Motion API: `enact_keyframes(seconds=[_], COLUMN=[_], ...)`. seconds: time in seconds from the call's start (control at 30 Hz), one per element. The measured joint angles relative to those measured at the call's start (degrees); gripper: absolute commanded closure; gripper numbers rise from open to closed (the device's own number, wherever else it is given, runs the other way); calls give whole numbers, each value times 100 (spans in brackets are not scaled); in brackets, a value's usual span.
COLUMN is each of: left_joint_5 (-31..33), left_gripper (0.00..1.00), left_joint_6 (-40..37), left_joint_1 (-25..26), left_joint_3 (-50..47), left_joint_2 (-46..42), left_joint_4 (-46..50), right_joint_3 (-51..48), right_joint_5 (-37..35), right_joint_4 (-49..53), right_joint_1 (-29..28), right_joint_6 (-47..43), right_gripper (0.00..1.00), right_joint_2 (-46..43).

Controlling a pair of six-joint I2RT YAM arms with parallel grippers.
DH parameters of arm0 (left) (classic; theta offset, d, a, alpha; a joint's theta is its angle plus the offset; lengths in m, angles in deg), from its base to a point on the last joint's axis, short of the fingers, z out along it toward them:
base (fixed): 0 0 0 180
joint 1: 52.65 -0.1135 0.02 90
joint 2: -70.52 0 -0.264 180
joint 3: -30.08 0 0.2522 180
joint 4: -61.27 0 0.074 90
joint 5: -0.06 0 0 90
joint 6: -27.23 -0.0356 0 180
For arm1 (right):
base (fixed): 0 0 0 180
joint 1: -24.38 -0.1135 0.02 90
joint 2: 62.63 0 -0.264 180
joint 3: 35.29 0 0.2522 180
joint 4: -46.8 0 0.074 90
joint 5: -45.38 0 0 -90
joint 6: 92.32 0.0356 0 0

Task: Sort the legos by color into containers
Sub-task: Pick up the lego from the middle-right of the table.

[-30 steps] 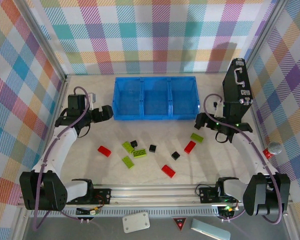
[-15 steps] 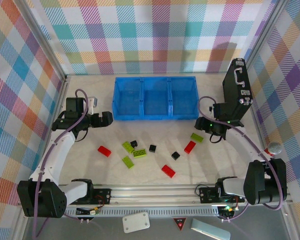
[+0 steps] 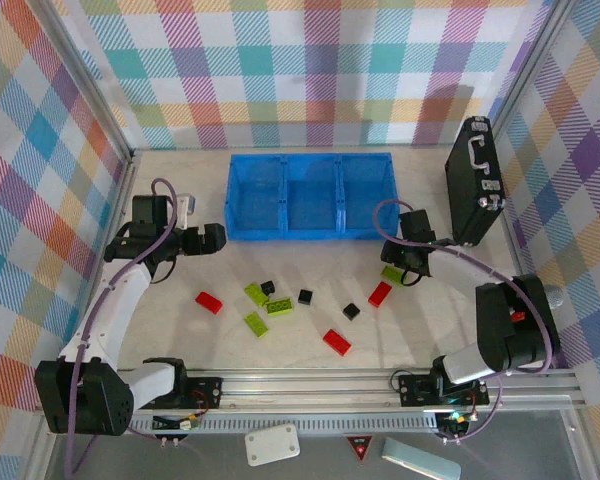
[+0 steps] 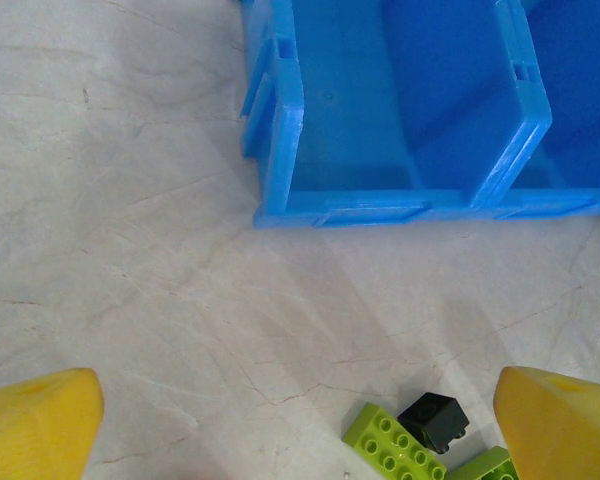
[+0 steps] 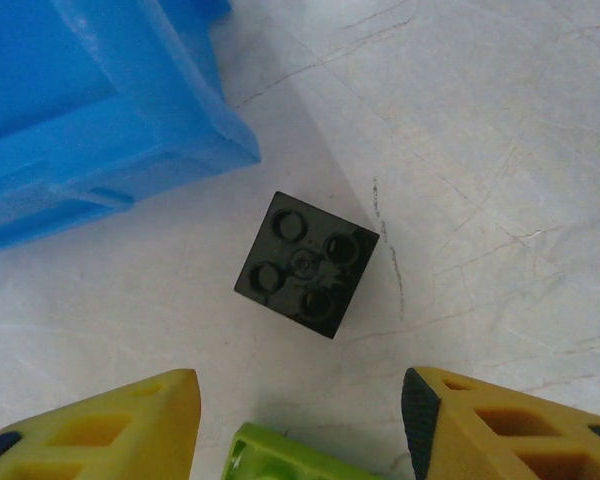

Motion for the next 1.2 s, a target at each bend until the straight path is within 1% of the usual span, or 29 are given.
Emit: enact_keyframes(seconds=[0.1, 0.23, 0.47, 0.73, 0.97, 1.2], left_joint_5=[11, 68, 251, 306, 306, 304], left_gripper=[0, 0, 0, 0, 0, 0], left_joint_6=[-2, -39, -103, -105, -105, -107], left_joint_1=[0, -4, -24, -39, -44, -44], left_joint_3=[0, 0, 0, 0, 0, 0], left_joint_2=[0, 13, 22, 20, 20, 20], left_joint_4=[0, 4, 2, 2, 2, 2], right_joint_3=[0, 2, 170, 411, 476, 518], right_joint_5=[-87, -181, -289, -313, -415, -516], right_joint_4=[-170, -319, -431, -466, -463, -457], right_joint_1=[-20, -28, -28, -28, -59, -59], right_joint_6=[76, 168, 238, 256, 291, 321], right_gripper=[43, 46, 48, 45, 45, 50], right_joint_2=[195, 389, 656, 852, 925, 968])
